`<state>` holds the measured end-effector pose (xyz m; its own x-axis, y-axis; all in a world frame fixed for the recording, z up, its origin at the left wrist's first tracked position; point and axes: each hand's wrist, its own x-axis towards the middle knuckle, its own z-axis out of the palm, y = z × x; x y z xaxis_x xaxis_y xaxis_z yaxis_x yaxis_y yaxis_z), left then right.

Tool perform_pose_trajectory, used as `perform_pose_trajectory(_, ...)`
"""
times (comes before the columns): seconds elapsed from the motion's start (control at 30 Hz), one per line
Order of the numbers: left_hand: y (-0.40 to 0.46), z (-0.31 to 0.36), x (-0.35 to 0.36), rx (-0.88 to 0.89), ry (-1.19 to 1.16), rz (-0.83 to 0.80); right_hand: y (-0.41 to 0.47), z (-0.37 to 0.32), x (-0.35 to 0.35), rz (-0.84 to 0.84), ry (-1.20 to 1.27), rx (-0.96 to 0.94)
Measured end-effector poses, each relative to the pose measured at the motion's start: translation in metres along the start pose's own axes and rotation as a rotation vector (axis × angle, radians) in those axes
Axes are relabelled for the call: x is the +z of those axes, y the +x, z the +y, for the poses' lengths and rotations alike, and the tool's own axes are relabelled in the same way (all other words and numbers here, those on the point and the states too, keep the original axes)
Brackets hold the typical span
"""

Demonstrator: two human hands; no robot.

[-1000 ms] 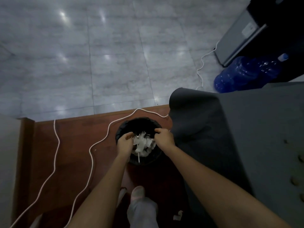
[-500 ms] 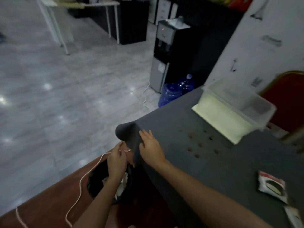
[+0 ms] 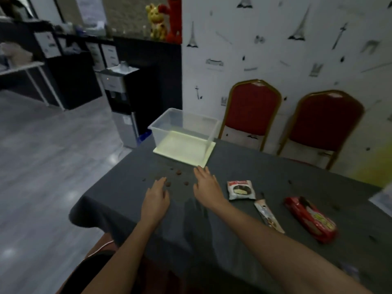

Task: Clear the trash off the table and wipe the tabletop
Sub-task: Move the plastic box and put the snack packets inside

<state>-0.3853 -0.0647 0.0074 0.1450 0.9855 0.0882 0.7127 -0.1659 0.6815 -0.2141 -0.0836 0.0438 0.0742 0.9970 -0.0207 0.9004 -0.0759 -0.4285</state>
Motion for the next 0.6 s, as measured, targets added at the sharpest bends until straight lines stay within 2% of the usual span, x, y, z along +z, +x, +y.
perform_pose_trajectory(0.1, 0.014, 0.026, 0.012, 0.057, 0.004, -0.004, -0.003, 0.031, -0.021, 0.063, -0.018, 0.051)
perform_pose_trajectory(0.3, 0.063, 0.052, 0.014, 0.141, 0.047, -0.005, 0.014, 0.050, -0.048, 0.094, -0.034, 0.105)
perform_pose_trajectory(0.53, 0.165, 0.050, 0.001, 0.200, 0.211, -0.018, 0.083, 0.054, -0.051, 0.113, 0.002, 0.178)
perform_pose_trajectory(0.6, 0.199, 0.043, -0.008, 0.204, 0.255, 0.010, 0.112, 0.055, -0.049, 0.099, 0.096, 0.231)
